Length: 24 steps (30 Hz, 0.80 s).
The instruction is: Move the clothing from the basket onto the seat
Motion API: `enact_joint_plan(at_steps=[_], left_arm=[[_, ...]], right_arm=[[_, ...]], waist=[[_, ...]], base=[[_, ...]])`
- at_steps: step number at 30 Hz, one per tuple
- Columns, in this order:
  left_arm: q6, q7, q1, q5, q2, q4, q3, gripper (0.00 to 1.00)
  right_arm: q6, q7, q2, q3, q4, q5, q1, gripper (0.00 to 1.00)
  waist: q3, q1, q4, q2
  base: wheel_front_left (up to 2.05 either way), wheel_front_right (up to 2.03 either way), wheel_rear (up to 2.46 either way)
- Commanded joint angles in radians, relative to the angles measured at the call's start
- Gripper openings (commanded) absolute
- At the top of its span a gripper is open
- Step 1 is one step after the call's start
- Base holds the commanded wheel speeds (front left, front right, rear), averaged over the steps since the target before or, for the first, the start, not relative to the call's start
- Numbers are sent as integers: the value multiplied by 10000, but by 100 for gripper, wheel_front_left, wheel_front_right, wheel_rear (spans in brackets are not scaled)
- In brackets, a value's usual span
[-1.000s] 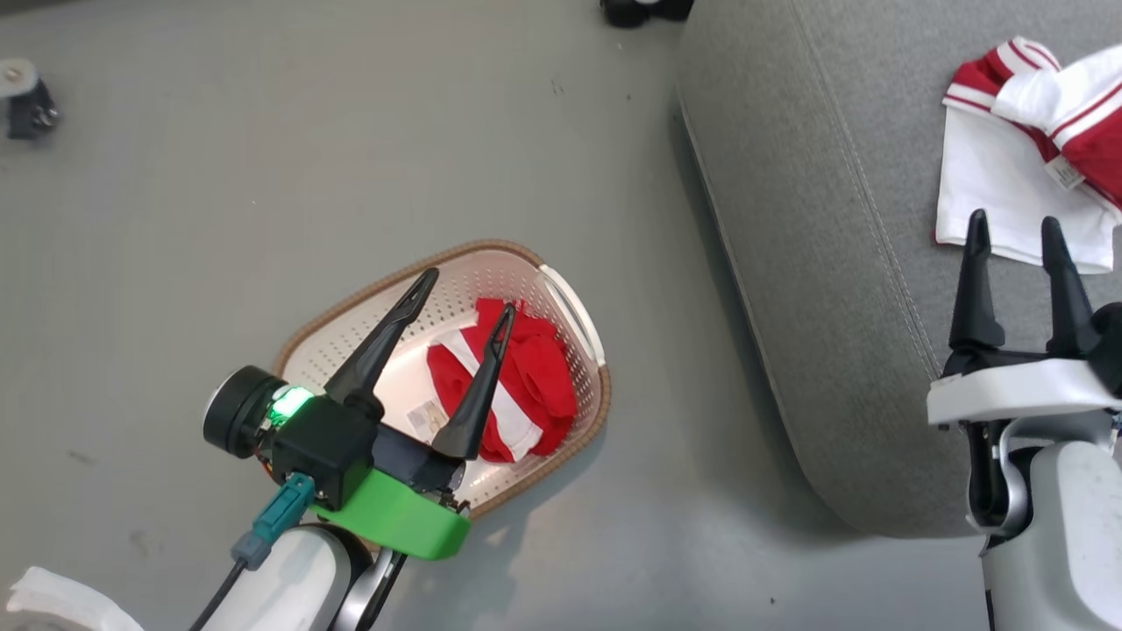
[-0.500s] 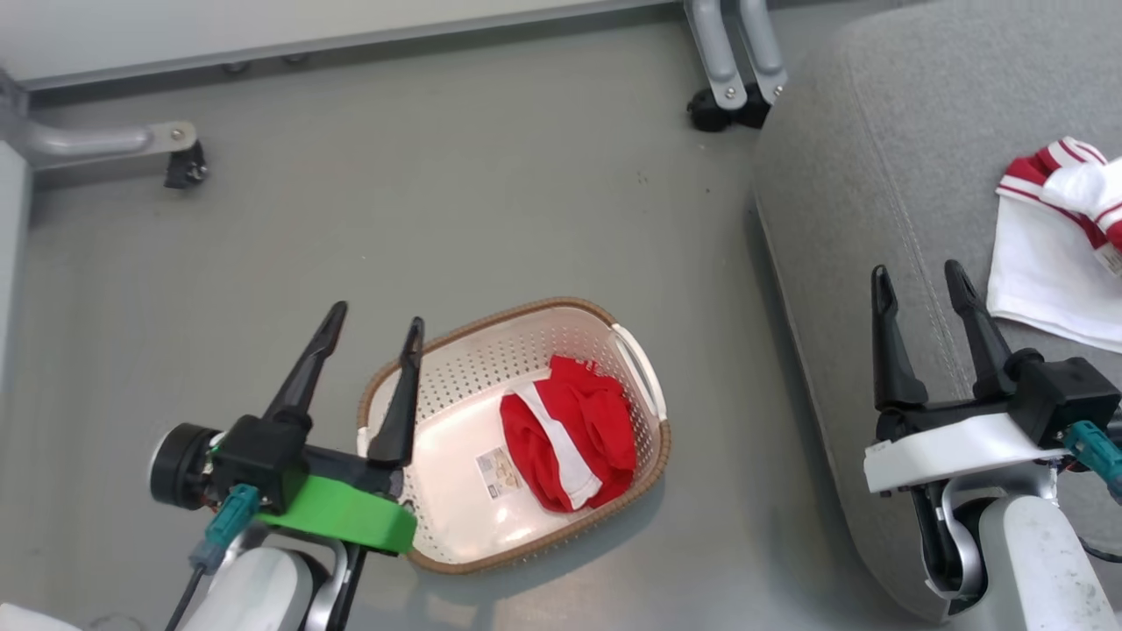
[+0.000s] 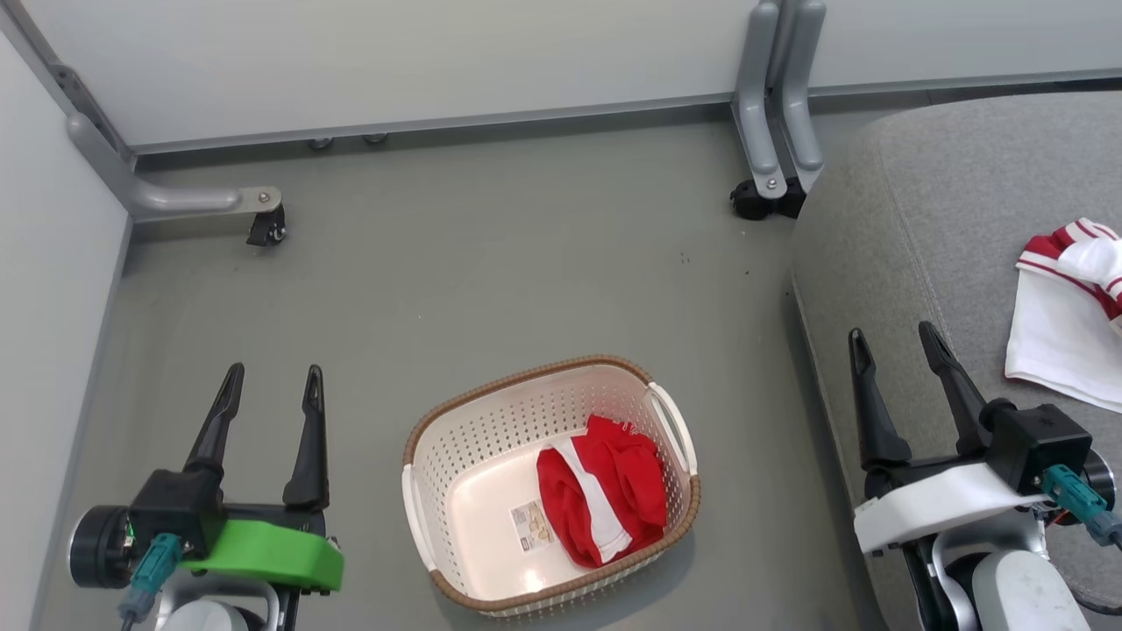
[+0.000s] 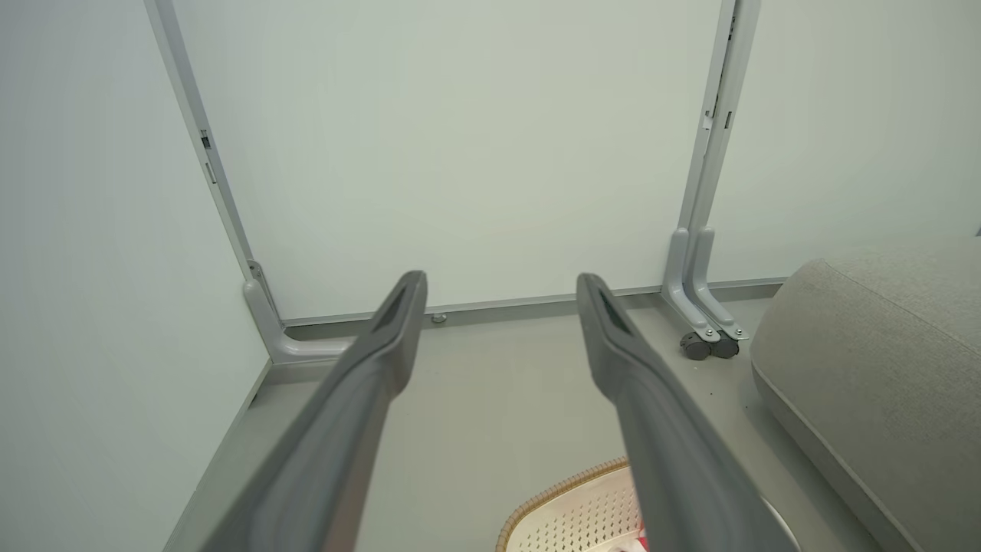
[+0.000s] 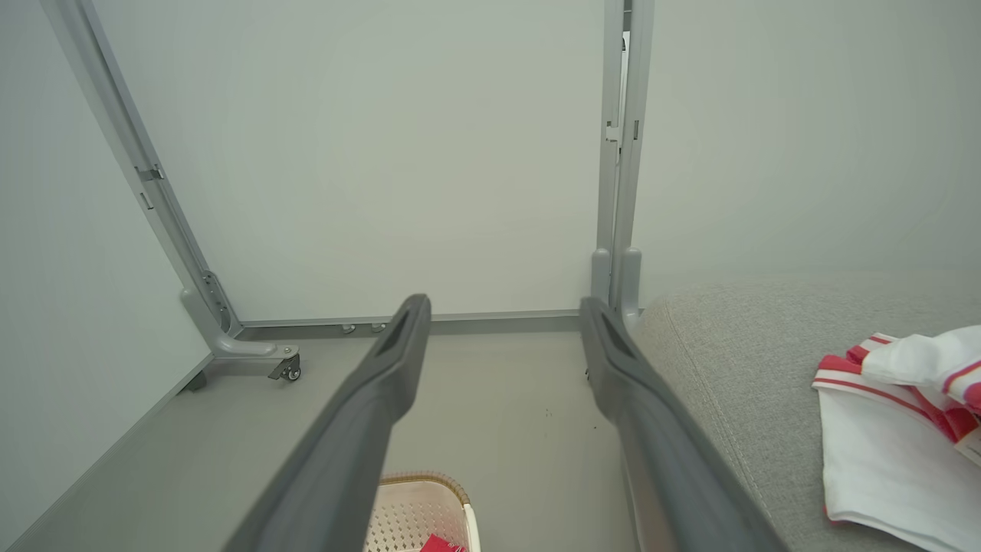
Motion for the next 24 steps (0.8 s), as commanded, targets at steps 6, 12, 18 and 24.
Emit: enact_joint_plan(at_steps=[6,12,18,24], left_arm=[[-254,-28,780,170,-41,99,199,100],[-437,-29,1143,300,-198,191,248,100],[-581,-29,1277,394,-300,341,346,100],[-676,-29,1273,514,-400,498,465,100]], right_arm=[[-3,282,-15,71,-219,10,627,100],[-3,497,-13,190,-481,-19,981,100],[-3,637,-14,226,-726,-59,1165,100],[-3,729,-14,178,-846,-75,1226,100]], waist=[[-677,1,-34,0],[-936,1,-96,0],[-1016,1,-111,0],[-1045,1,-82,0]], base=[[0,0,0],[0,0,0],[0,0,0],[0,0,0]])
